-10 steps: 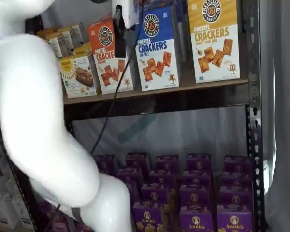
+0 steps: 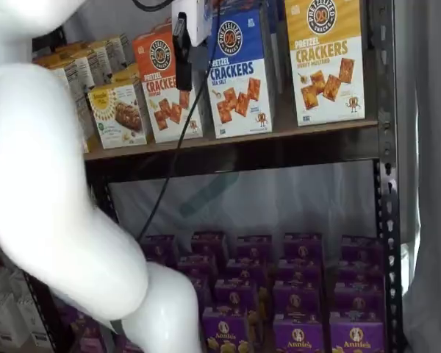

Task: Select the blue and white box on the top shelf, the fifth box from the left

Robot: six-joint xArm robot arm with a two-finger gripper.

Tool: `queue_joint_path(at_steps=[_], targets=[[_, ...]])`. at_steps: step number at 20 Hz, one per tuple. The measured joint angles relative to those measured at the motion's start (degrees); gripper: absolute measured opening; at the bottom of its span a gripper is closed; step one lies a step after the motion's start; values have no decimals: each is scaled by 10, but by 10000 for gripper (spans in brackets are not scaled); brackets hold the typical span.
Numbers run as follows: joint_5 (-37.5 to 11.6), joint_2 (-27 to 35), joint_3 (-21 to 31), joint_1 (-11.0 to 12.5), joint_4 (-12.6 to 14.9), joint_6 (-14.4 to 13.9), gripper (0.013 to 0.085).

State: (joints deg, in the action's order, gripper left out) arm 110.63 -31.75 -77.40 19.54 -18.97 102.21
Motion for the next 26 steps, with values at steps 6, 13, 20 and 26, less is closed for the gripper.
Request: queue_joint_path(at_steps=[6,13,20,26], targets=[[-35,-17,7,58,-105,6,850],[-76,-13,-27,57,-99,3,850],[-116,24,-70,33,-73,-6,850],[-151,59,-96,8,-59,-19,850]])
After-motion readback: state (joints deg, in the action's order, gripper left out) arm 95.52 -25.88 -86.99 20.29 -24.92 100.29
